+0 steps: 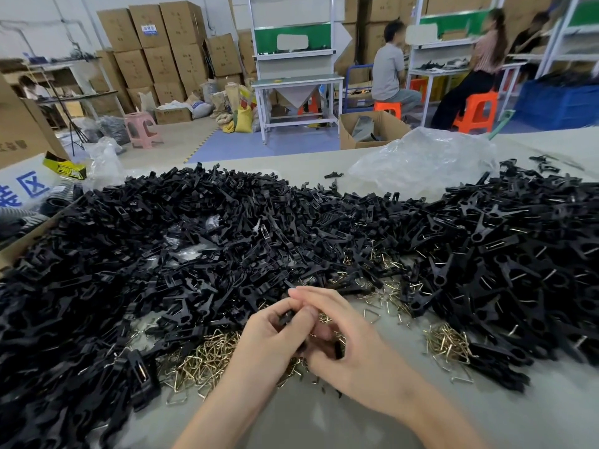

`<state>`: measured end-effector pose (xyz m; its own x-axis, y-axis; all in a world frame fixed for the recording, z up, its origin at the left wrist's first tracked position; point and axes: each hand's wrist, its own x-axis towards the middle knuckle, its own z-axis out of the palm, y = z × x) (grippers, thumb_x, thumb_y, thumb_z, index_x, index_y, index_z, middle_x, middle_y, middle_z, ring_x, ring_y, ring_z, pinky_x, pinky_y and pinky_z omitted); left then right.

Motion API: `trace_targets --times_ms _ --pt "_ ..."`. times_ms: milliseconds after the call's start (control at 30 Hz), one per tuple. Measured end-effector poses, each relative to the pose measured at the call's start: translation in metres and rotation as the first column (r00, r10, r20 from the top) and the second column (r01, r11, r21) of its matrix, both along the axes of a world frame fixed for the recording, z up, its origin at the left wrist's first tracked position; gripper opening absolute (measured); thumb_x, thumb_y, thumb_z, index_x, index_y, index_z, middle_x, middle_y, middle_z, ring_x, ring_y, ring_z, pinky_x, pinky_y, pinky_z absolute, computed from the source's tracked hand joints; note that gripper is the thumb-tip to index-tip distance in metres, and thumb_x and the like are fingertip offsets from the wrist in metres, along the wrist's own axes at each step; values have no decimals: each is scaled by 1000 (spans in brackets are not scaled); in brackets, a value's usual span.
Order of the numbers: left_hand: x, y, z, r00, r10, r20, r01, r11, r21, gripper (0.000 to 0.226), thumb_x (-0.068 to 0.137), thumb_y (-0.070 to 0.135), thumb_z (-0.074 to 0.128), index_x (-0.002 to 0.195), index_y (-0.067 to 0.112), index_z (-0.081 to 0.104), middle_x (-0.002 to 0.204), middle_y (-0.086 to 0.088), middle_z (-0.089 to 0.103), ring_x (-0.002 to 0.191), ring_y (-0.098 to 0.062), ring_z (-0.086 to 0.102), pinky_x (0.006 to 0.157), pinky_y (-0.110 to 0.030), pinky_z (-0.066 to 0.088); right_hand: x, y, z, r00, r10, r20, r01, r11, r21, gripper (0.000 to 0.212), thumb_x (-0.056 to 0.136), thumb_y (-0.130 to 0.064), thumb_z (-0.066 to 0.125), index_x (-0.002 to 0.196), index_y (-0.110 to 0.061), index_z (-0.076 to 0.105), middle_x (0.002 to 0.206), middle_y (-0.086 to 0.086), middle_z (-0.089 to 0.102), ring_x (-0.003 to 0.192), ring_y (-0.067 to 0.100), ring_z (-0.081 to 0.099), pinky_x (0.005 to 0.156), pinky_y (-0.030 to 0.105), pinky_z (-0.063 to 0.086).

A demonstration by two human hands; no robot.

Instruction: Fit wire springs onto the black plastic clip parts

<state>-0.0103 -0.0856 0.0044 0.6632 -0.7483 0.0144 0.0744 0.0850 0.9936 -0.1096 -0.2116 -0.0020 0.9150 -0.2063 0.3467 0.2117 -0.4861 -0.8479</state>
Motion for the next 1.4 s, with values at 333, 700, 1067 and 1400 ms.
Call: trace_targets --times_ms 333,700,1067,1400 --pt "-15 -2 1 979 -206 1 206 978 -26 65 76 70 73 131 37 60 109 -15 73 91 -31 71 66 -35 57 -8 -7 1 985 -139 99 132 988 78 30 86 -27 70 109 -47 72 135 -25 53 102 2 68 79 16 55" --pt "26 24 31 618 443 649 -599 800 25 19 99 31 56 116 29 63 91 6 73 73 -13 65 65 -20 52 -24 -61 40 878 -478 -16 322 566 759 31 92 -44 64 117 -27 70 102 2 78 81 15 73 65 25 59" --pt "120 22 14 556 -280 782 -658 426 621 48 102 53 43 142 27 42 138 -4 56 128 -29 50 100 -45 43 3 -26 -3 826 -541 -157 563 778 280 26 107 -24 48 100 -41 66 77 -7 72 57 4 62 54 20 49" --pt "113 33 21 524 -45 850 -641 637 429 29 105 31 44 127 16 56 91 -5 71 82 -29 67 75 -42 53 0 -28 -1 840 -529 -125 533 760 372 24 106 -17 50 100 -31 69 71 0 69 53 1 58 50 19 50"
